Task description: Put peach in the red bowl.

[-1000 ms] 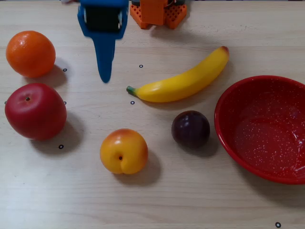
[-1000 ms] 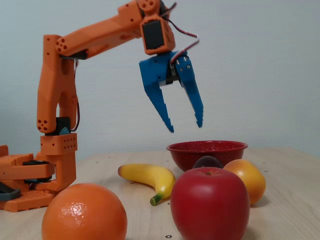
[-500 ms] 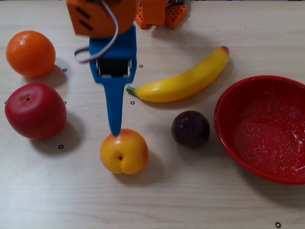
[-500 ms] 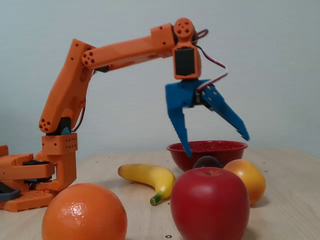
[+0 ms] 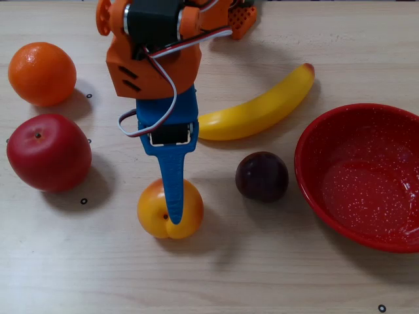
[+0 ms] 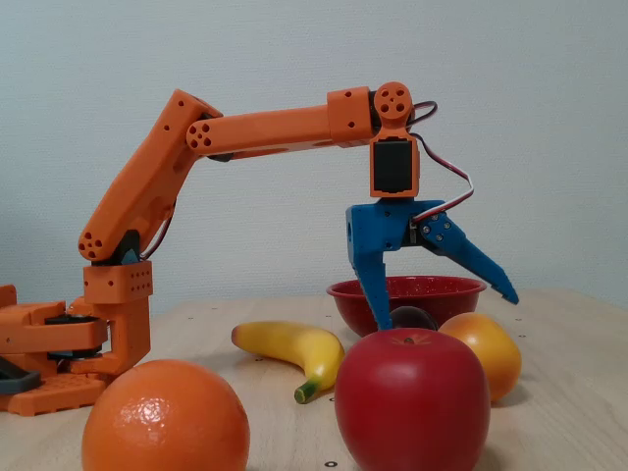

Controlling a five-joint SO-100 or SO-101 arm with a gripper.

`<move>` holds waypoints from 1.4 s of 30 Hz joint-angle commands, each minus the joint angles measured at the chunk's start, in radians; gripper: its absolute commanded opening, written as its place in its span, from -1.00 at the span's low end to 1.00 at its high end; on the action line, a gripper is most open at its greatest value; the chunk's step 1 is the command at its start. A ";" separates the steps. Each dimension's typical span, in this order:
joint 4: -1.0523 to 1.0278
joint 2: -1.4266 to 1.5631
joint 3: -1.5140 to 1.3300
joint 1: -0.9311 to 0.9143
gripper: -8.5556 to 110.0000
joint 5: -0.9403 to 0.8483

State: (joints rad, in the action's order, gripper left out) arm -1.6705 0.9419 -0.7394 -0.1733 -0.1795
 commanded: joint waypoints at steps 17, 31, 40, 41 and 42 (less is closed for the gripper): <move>0.097 -0.031 0.095 0.026 0.04 -0.023; 0.176 -0.089 0.095 0.028 0.04 -0.025; 0.219 -0.112 0.095 0.029 0.03 -0.028; 0.221 -0.114 0.095 0.029 0.03 -0.028; 0.224 -0.117 0.095 0.029 0.03 -0.029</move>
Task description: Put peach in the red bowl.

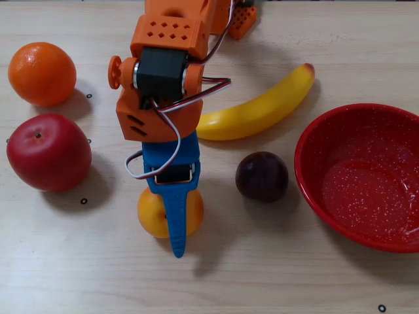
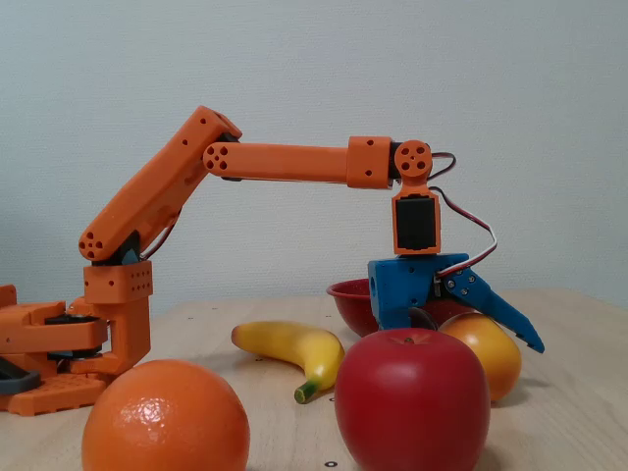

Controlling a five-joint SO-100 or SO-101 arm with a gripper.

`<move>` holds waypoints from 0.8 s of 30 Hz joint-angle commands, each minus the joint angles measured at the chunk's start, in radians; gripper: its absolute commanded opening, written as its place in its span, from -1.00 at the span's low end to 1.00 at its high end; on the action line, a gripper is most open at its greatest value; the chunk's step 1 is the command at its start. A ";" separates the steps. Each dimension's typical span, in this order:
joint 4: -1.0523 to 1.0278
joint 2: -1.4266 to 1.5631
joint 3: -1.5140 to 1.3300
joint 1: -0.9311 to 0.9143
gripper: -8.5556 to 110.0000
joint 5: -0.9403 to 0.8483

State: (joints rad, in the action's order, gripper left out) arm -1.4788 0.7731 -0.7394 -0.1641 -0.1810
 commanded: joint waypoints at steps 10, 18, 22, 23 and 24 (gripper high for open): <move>0.048 0.044 0.095 0.021 0.03 -0.031; 0.057 0.040 0.095 0.023 0.02 -0.028; 0.057 0.037 0.095 0.023 0.01 -0.028; 0.055 0.037 0.095 0.023 0.00 -0.029; 0.055 0.037 0.095 0.023 0.00 -0.031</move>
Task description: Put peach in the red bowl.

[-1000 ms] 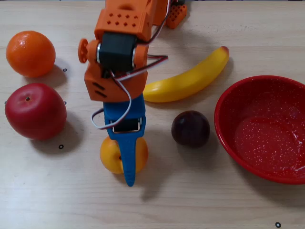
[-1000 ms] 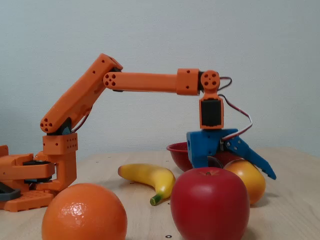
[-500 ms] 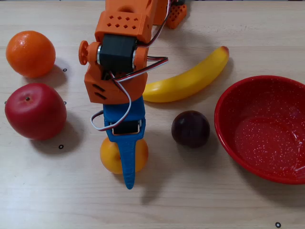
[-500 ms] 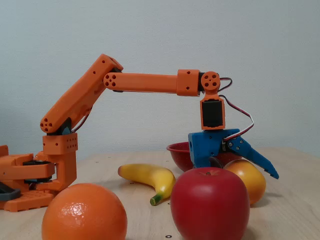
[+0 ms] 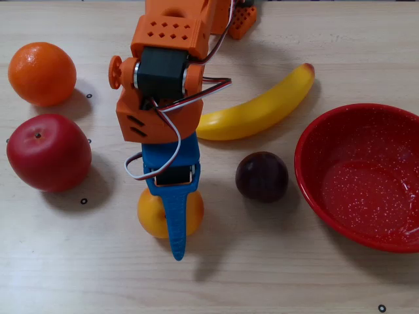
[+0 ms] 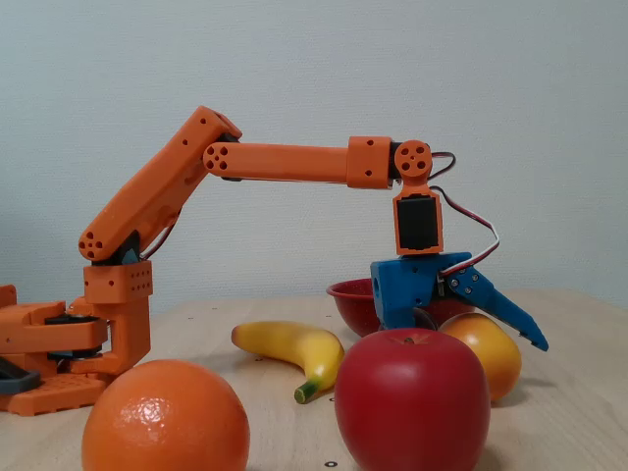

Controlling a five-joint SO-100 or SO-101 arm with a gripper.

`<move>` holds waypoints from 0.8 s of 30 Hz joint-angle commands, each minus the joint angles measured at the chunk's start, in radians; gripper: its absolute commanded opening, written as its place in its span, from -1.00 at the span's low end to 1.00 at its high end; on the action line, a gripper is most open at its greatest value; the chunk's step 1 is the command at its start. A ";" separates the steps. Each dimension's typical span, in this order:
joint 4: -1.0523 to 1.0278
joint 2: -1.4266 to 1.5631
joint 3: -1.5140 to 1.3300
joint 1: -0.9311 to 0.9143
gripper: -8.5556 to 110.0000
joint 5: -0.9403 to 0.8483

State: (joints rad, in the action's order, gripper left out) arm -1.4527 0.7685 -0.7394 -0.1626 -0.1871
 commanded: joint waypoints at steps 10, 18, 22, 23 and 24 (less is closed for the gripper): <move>0.031 0.035 0.094 0.021 -0.04 -0.025; 0.035 0.035 0.092 0.021 -0.07 -0.026; 0.035 0.035 0.091 0.023 -0.09 -0.028; 0.035 0.035 0.089 0.023 -0.09 -0.026; 0.035 0.035 0.089 0.023 -0.09 -0.025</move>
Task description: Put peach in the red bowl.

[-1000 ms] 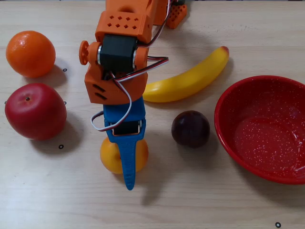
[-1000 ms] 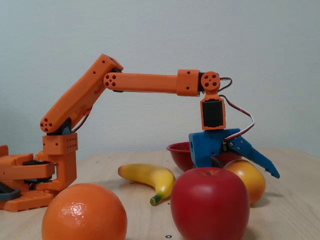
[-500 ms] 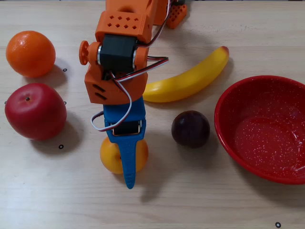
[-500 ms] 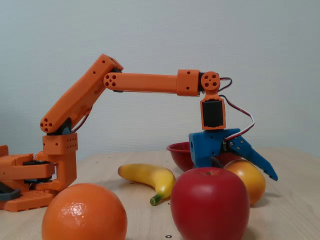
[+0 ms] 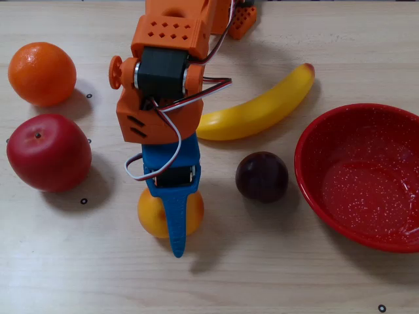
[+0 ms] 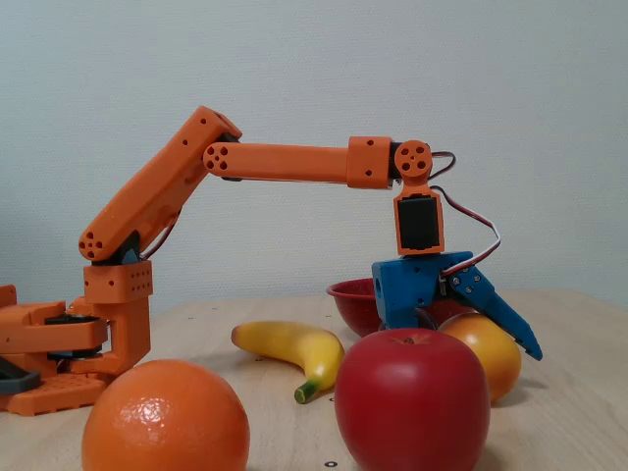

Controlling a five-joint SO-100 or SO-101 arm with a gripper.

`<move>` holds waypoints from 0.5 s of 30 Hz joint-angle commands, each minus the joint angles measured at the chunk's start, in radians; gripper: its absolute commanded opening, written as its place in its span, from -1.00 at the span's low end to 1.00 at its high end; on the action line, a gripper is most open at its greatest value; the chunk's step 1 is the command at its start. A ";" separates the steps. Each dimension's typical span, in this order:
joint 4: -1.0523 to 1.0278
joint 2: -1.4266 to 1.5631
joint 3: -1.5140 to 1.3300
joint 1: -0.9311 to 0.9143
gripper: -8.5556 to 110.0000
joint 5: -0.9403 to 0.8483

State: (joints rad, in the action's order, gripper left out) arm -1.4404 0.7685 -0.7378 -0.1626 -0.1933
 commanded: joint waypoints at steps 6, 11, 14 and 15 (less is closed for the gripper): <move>0.028 0.037 0.086 0.023 -0.14 -0.021; 0.029 0.037 0.086 0.023 -0.18 -0.023; 0.029 0.037 0.086 0.023 -0.20 -0.025; 0.029 0.035 0.086 0.023 -0.21 -0.025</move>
State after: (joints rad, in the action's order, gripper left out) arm -1.4312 0.7685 -0.7378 -0.1595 -0.1994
